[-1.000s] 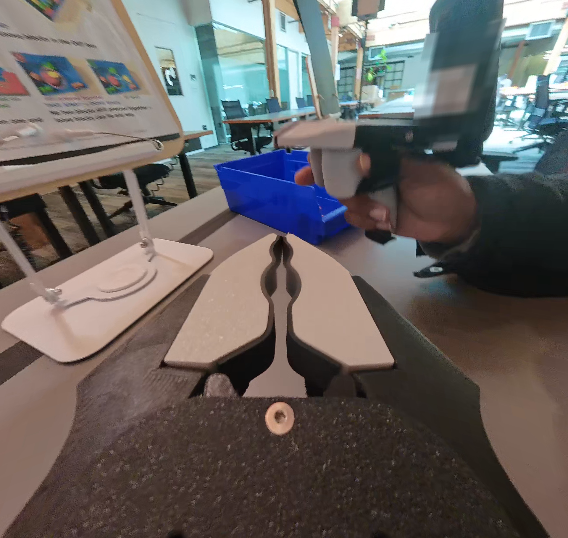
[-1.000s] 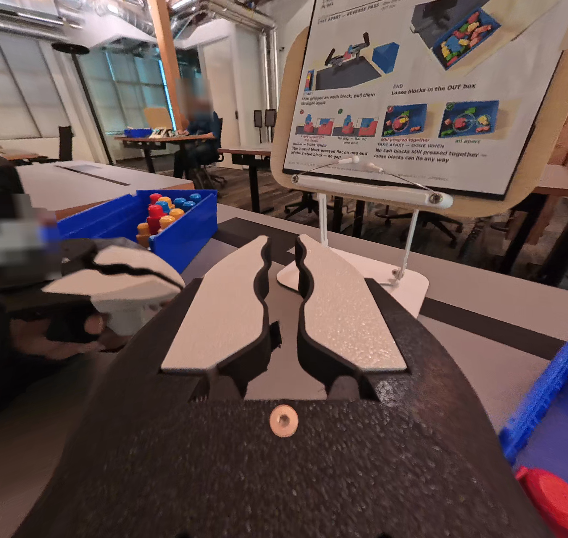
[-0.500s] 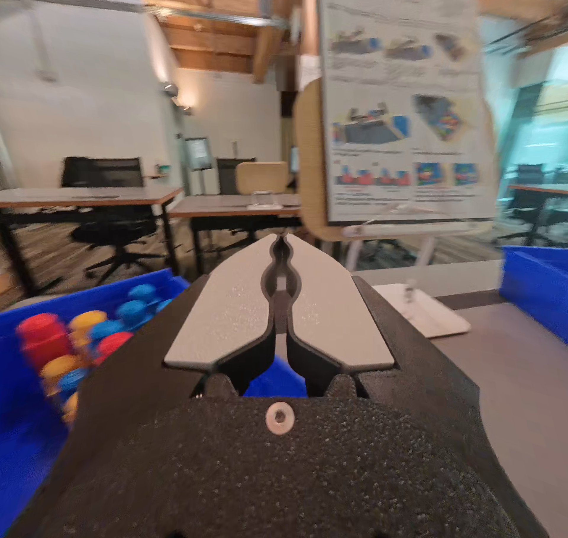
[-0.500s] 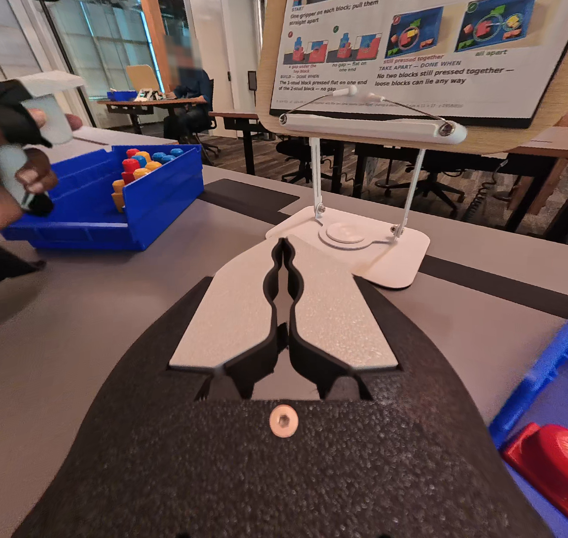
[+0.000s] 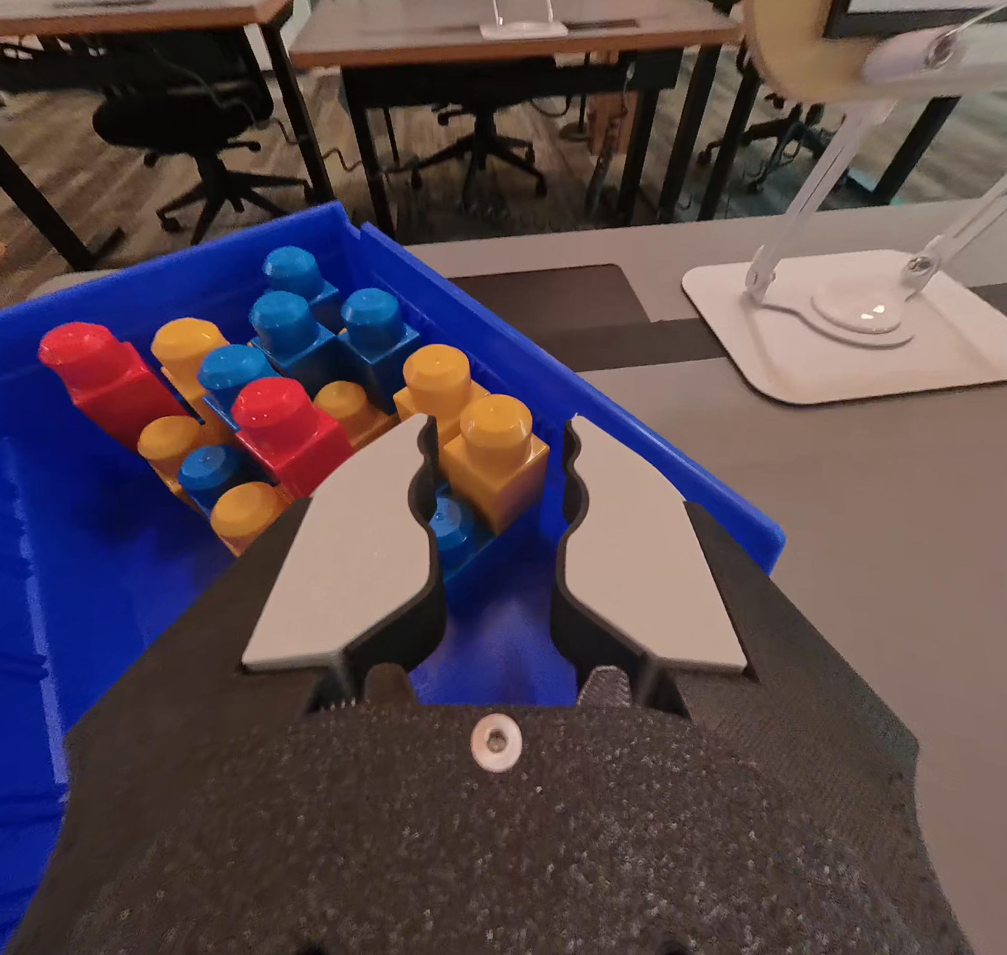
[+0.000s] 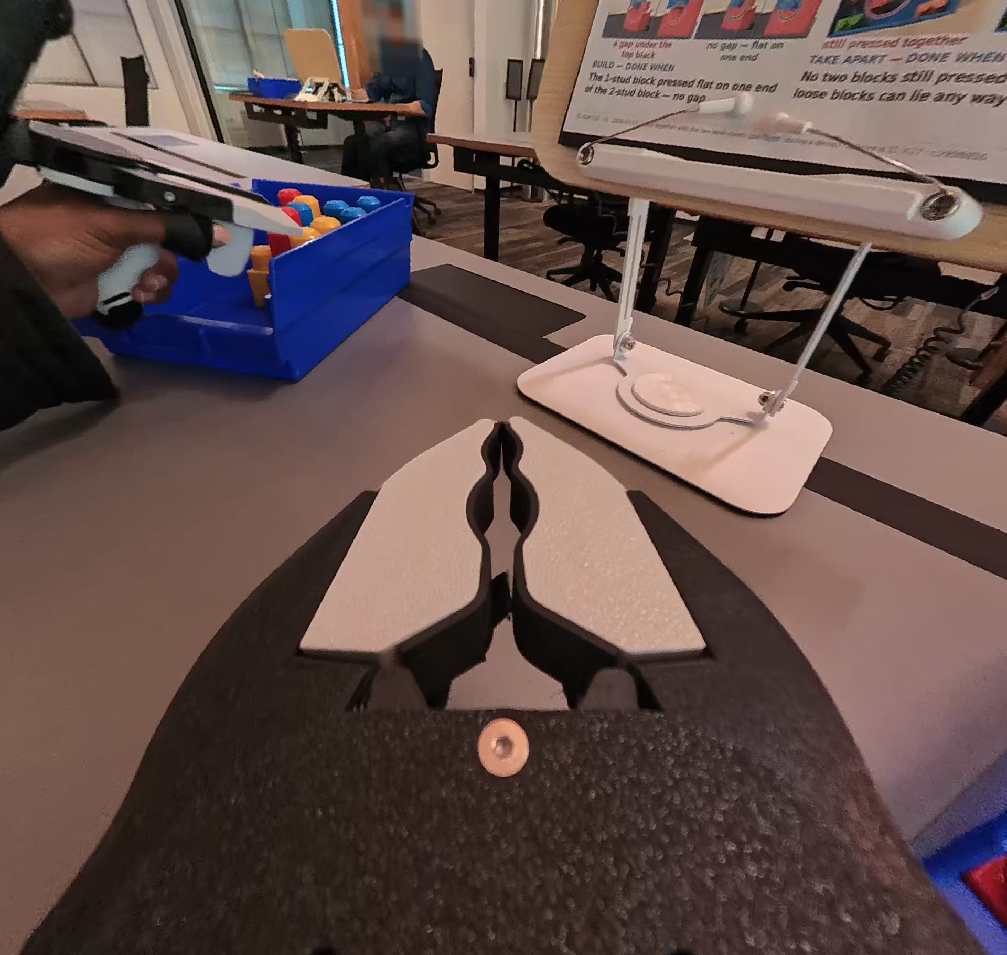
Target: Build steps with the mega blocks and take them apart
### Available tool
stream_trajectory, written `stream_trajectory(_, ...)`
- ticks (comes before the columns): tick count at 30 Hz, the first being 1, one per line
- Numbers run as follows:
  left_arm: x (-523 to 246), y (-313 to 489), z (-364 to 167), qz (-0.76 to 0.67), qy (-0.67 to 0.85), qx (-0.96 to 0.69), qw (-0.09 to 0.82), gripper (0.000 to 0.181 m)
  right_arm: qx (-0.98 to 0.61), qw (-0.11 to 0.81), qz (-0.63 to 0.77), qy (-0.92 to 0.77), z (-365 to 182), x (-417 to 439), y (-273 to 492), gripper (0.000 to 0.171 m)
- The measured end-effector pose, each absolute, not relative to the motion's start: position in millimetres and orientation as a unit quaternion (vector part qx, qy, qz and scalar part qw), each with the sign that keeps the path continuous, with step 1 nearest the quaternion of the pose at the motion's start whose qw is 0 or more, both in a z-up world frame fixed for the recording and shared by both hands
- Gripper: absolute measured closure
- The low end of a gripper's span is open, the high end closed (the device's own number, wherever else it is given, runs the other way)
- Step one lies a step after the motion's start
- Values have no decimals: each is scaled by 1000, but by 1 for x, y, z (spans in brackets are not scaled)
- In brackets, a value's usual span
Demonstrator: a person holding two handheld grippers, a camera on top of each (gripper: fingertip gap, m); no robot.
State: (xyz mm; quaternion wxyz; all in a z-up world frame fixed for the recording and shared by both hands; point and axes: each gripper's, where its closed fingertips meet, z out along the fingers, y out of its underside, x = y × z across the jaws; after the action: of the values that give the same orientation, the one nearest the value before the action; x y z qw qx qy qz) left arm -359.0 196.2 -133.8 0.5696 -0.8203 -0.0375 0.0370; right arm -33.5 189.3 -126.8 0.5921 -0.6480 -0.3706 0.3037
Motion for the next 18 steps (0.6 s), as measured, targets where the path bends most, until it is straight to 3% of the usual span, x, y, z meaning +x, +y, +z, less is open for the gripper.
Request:
stream_trajectory(5, -361, 203, -161, 30, -45, -872, 486, 132, -648, 584, 304, -383, -131, -37, 186, 171)
stream_trajectory(10, -363, 208, -178, 61, -17, -901, 429, 137, -646, 580, 306, -391, -133, -39, 184, 171)
stream_trajectory(18, -370, 198, -153, 149, 13, -870, 470, 138, -633, 585, 300, -410, -130, -42, 180, 171)
